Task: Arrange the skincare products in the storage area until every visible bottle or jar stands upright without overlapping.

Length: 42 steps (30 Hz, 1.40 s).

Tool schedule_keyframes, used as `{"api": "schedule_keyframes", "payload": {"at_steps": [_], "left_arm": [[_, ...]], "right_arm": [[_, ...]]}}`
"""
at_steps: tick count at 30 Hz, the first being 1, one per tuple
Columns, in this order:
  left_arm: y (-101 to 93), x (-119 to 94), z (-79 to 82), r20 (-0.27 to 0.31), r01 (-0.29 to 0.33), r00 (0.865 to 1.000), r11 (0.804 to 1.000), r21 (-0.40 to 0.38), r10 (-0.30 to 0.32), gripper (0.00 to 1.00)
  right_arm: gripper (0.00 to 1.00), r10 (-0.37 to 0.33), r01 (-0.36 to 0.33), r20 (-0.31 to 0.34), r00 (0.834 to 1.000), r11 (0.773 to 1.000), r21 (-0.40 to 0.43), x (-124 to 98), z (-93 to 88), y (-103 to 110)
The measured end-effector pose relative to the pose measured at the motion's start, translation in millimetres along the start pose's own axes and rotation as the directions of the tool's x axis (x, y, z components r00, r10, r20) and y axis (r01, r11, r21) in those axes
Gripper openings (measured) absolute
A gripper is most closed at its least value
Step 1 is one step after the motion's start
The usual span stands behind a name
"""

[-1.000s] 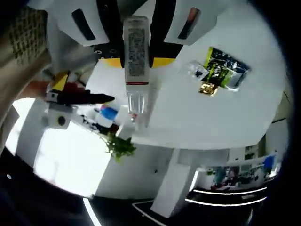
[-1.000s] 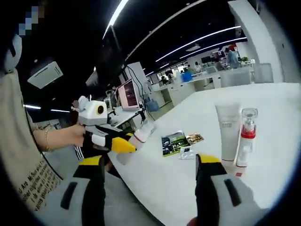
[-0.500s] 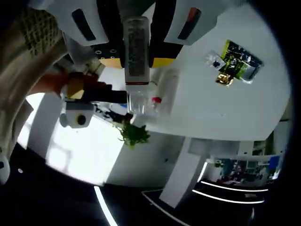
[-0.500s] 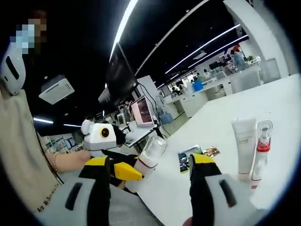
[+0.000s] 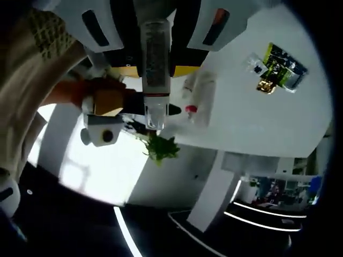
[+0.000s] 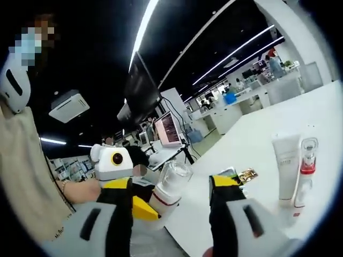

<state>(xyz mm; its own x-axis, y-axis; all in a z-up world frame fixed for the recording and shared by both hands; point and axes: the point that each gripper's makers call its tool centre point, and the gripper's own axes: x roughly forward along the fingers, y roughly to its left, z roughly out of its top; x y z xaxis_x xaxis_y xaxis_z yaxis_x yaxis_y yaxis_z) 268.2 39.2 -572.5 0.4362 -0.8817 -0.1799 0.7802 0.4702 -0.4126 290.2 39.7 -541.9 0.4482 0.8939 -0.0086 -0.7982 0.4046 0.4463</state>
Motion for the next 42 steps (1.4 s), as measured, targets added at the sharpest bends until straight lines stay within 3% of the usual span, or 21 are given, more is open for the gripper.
{"api": "schedule_keyframes", "payload": {"at_steps": [4, 11, 16, 20, 25, 29, 34, 36, 42], "left_arm": [[-8.9, 1, 7.9, 0.046, 0.052, 0.998, 0.999, -0.005, -0.052, 0.17], [-7.5, 1, 13.5, 0.082, 0.075, 0.994, 0.996, -0.038, -0.071, 0.17], [-7.4, 3, 12.7, 0.079, 0.080, 0.994, 0.996, -0.039, -0.076, 0.17], [-4.5, 9, 6.5, 0.013, 0.054, 0.998, 0.998, 0.025, -0.054, 0.17], [6.1, 13, -3.0, -0.076, 0.012, 0.997, 0.994, 0.111, -0.004, 0.19], [13.3, 16, -12.7, -0.185, -0.005, 0.981, 0.972, 0.234, 0.050, 0.18], [21.3, 18, -26.1, -0.316, 0.012, 0.942, 0.931, 0.366, 0.112, 0.19], [22.0, 20, -30.9, -0.338, 0.022, 0.935, 0.930, 0.366, 0.111, 0.19], [26.1, 26, -34.2, -0.340, 0.028, 0.935, 0.936, 0.350, 0.100, 0.18]], "right_arm": [[0.45, 0.020, -0.020, 0.014, 1.000, 0.999, 0.028, 0, 2.2, 1], [0.28, 0.073, -0.076, 0.040, 0.997, 0.993, 0.091, 4, 7.9, 7], [0.24, 0.074, -0.076, 0.035, 0.997, 0.996, 0.044, 6, 9.2, 10], [0.22, 0.035, -0.036, -0.005, 0.999, 0.997, -0.070, 8, 6.1, 10], [0.22, -0.030, 0.015, -0.077, 0.997, 0.980, -0.197, 10, -1.0, 6], [0.22, -0.073, 0.034, -0.127, 0.989, 0.958, -0.286, 13, -8.1, 4], [0.22, -0.110, 0.050, -0.153, 0.982, 0.935, -0.351, 15, -11.1, 0], [0.22, -0.119, 0.056, -0.153, 0.981, 0.931, -0.361, 14, -10.7, -2], [0.22, -0.152, 0.075, -0.168, 0.974, 0.917, -0.393, 9, -15.5, -8]]}}
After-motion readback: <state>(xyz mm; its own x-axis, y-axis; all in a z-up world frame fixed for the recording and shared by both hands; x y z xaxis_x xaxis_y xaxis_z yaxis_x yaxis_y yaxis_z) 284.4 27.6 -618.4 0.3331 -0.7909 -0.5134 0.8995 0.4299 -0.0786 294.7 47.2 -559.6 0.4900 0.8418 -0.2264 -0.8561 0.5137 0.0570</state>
